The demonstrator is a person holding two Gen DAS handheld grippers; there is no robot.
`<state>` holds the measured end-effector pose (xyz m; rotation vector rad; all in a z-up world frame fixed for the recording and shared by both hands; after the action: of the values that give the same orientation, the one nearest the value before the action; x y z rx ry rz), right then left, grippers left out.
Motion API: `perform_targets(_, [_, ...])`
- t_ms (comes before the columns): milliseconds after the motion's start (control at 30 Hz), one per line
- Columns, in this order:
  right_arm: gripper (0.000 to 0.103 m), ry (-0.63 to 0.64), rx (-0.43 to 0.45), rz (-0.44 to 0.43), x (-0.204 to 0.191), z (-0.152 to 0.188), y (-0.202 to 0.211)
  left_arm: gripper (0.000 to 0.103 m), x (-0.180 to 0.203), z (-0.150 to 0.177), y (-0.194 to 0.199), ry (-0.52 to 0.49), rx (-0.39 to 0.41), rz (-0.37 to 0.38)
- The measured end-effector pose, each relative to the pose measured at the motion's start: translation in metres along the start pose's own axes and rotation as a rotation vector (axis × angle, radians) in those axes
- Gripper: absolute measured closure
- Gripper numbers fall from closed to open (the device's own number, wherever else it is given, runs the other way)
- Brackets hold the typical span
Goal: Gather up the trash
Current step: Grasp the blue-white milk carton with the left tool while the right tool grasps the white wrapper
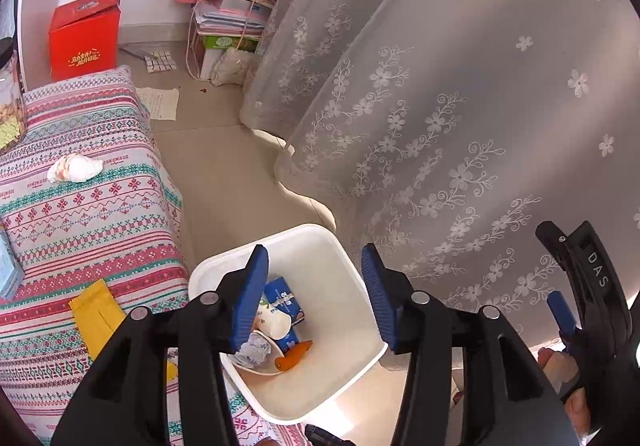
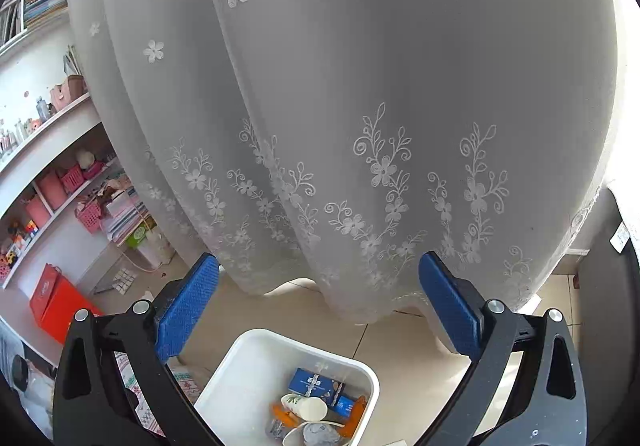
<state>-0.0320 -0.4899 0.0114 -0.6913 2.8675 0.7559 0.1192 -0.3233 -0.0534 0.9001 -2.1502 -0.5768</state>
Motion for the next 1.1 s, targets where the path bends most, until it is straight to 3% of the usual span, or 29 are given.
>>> perform_targets(100, [0.007, 0.065, -0.044, -0.036, -0.015, 0.007, -0.005, 0.043, -0.014, -0.001, 0.003, -0.001, 0.000, -0.081])
perform_targets(167, [0.007, 0.113, -0.083, -0.071, -0.027, 0.014, -0.008, 0.031, -0.029, -0.003, 0.006, 0.010, 0.015, -0.160])
perform_targets(267, [0.007, 0.175, -0.127, -0.120, -0.045, 0.024, -0.009, 0.026, -0.059, -0.007, 0.009, 0.044, 0.029, -0.278])
perform_targets(400, [0.007, 0.237, -0.173, -0.184, -0.065, 0.035, -0.006, 0.022, -0.116, -0.011, 0.012, 0.131, 0.032, -0.450])
perform_targets(567, [0.007, 0.291, -0.187, -0.245, -0.083, 0.043, 0.002, 0.020, -0.208, -0.014, 0.016, 0.241, 0.023, -0.755])
perform_targets(700, [0.007, 0.323, -0.194, -0.268, -0.094, 0.046, 0.004, 0.020, -0.279, -0.010, 0.021, 0.330, -0.027, -0.912])
perform_targets(867, [0.007, 0.365, -0.201, -0.284, -0.109, 0.054, 0.006, 0.020, -0.332, -0.004, 0.027, 0.468, -0.052, -0.929])
perform_targets(1100, [0.007, 0.437, -0.213, -0.303, -0.131, 0.070, 0.011, 0.020, -0.359, -0.001, 0.019, 0.499, -0.090, -0.891])
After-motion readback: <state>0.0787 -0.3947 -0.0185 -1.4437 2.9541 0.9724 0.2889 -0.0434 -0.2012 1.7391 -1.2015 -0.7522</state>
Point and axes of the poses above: each gripper's, at about its wrist camera, not at the fingertips, and y roughly against the way its jaws point, x to its right, z to its underside, the point moved 2 cm from there along -y, roughly the way its jaws point, and after that the axes turned 8 degrees about x, right-handed, at the moved point
